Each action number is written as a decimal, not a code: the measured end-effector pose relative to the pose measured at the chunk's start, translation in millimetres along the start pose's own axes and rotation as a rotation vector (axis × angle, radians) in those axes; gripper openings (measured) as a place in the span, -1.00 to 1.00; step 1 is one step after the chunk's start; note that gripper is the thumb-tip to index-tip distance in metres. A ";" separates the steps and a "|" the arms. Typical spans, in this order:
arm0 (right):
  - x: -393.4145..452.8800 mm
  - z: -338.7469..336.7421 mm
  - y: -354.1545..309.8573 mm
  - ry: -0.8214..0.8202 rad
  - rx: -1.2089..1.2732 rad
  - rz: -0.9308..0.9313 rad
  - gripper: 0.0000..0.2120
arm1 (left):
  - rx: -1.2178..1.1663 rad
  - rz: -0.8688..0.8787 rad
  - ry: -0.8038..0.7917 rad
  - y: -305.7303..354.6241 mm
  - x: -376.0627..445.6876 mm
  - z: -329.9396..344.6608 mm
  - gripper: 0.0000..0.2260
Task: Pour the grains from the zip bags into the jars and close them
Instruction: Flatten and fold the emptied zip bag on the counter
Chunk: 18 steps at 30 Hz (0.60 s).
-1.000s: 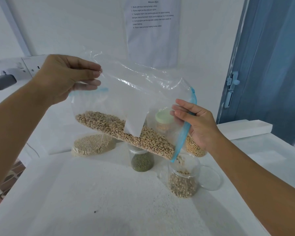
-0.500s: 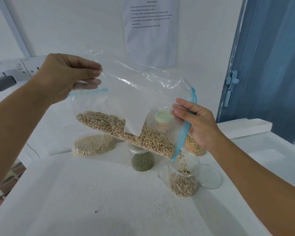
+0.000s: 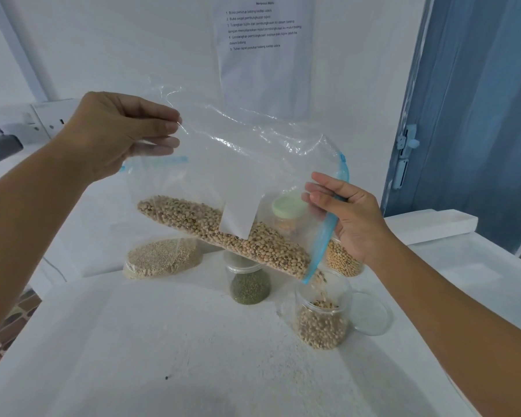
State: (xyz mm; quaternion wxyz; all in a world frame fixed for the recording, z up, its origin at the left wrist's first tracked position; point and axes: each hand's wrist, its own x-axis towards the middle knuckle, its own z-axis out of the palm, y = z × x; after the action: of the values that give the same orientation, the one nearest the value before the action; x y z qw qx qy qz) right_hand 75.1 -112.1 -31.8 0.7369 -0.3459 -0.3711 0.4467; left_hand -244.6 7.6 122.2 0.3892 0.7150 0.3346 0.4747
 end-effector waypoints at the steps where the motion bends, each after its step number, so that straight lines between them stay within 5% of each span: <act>1: -0.1 -0.4 0.3 -0.002 -0.001 0.000 -0.60 | -0.001 -0.001 -0.001 -0.6 0.4 0.1 -0.78; 18: 0.4 -3.1 2.5 0.014 -0.002 0.015 -0.65 | 0.004 -0.019 -0.012 -1.6 1.4 4.0 -0.83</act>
State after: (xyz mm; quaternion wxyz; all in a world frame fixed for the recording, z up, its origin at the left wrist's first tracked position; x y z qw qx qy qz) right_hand 76.9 -111.3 -35.4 0.7359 -0.3524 -0.3638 0.4494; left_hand -240.5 8.6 120.4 0.3943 0.7152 0.3401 0.4662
